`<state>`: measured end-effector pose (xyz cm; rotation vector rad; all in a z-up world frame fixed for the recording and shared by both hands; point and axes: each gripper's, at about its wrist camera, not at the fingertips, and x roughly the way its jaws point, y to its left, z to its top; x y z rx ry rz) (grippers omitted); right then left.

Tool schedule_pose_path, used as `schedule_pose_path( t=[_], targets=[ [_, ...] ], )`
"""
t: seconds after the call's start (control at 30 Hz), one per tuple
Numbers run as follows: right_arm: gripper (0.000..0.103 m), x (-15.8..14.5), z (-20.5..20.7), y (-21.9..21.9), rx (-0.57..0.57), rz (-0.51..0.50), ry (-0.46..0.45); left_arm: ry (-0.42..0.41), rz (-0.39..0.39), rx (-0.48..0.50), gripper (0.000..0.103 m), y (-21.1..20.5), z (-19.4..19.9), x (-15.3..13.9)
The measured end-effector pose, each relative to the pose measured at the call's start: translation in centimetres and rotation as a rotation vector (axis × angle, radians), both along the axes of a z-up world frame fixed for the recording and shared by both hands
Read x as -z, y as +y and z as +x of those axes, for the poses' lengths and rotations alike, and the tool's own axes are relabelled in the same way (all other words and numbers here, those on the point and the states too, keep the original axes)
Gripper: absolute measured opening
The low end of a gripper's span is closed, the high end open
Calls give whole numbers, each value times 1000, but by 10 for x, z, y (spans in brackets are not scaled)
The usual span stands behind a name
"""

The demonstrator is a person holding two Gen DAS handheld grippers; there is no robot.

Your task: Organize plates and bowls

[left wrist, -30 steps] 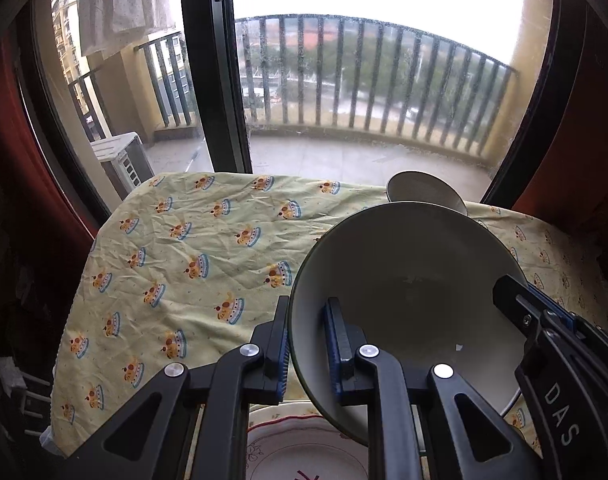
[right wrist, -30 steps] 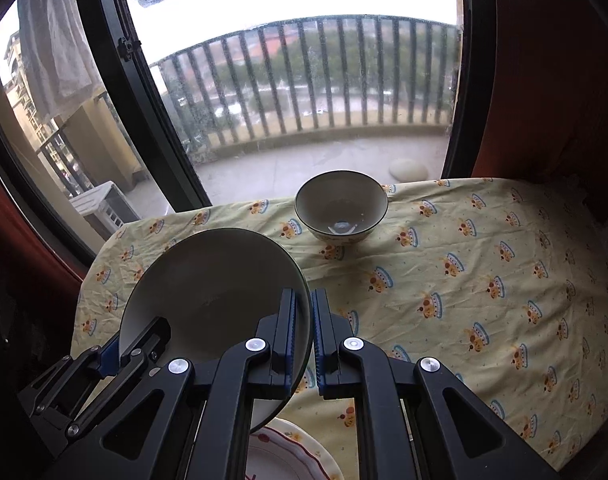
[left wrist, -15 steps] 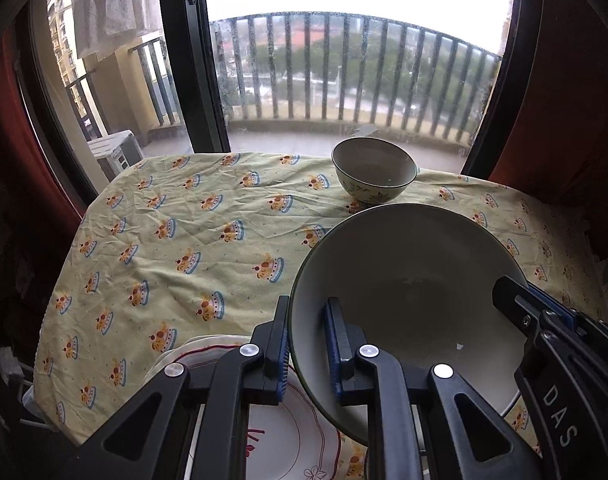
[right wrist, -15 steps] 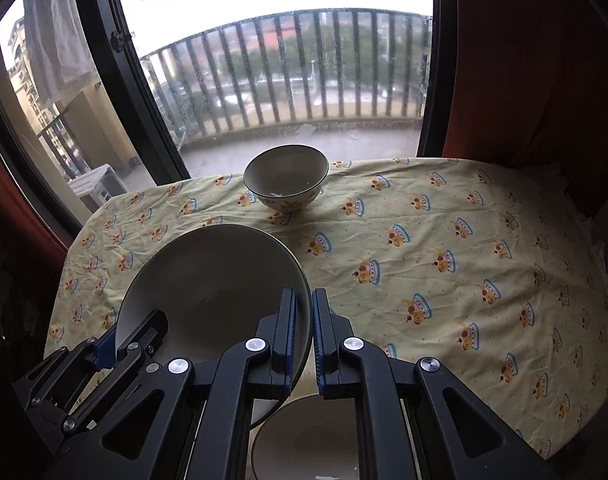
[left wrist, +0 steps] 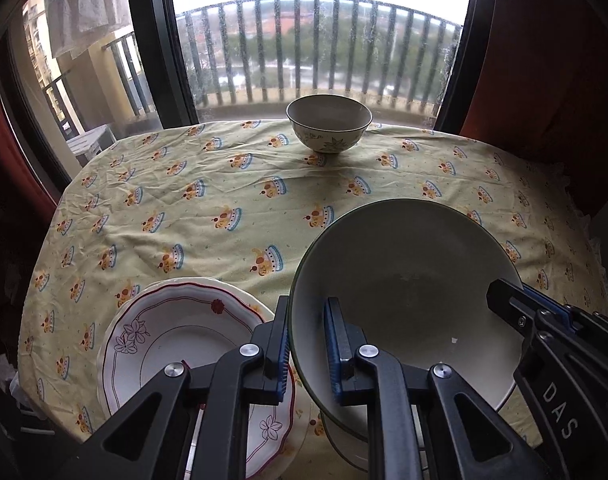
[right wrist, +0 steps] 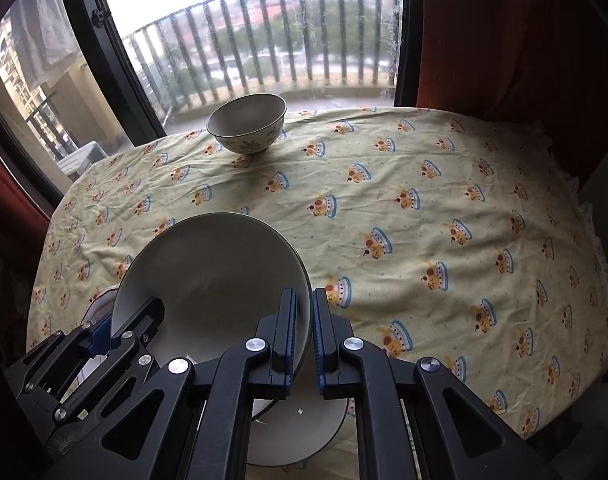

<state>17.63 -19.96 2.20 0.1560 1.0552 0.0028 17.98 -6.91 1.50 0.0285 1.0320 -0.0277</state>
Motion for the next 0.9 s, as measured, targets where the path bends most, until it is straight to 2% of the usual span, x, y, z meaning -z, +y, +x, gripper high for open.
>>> schedule_pose_path(
  t=[0.3,0.67,0.8,0.9],
  targets=[
    [11,-1,-10,-9,-4,10,9,5,5,-3,13,-9,-12,-3],
    [11,23,-24,-15,37,-4,74,75,9,48,13,-15,-19,24],
    [11,32,-26,-14,49,-23,94,96,-24,61,13,-12,-18,36],
    [11,39,-26,-13,66,-30,100,70,-2,87,13,-13,-18,38]
  ],
)
